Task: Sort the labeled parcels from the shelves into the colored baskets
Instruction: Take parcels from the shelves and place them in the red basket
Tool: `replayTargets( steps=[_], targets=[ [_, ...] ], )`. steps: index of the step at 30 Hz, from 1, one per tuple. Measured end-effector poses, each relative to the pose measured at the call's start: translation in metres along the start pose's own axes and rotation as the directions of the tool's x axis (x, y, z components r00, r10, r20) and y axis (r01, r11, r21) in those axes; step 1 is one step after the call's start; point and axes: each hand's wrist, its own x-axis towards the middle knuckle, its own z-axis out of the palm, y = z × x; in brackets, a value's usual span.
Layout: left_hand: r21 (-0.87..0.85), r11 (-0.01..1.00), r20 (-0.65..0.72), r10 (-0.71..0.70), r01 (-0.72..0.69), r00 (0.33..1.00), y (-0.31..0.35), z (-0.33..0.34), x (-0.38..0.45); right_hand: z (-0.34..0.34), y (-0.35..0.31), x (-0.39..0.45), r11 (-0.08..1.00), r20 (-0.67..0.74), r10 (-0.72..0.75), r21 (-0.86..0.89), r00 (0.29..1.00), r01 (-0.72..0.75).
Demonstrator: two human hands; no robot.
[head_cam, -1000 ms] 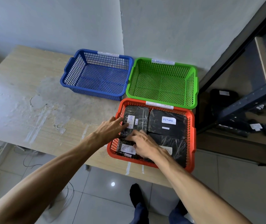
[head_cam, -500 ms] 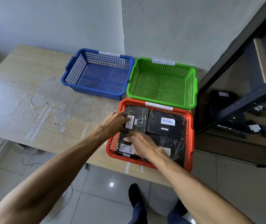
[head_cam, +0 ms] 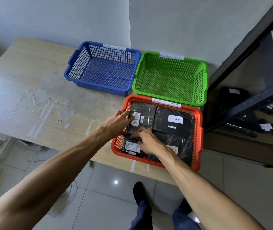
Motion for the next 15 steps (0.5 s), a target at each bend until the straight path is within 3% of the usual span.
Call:
replayTargets(
  steps=[6,10,13,15],
  targets=[
    [0.037,0.999,-0.016,-0.016,0.016,1.0,0.0,0.004,-0.005,0.01,0.001,0.001,0.989,-0.047,-0.031,-0.146,0.998,0.024],
    [-0.02,0.999,-0.027,-0.037,0.037,0.999,0.002,0.004,-0.002,0.017,0.002,-0.008,0.971,-0.15,-0.149,-0.212,0.977,0.115],
    [-0.085,0.996,0.021,-0.033,0.035,0.999,-0.003,0.0,0.004,0.02,0.003,-0.012,0.951,-0.216,-0.249,-0.241,0.944,0.196],
    [-0.117,0.991,0.106,-0.044,0.057,0.993,-0.004,-0.001,0.004,0.016,0.001,-0.01,0.963,-0.253,-0.237,-0.192,0.938,0.192]
  ],
)
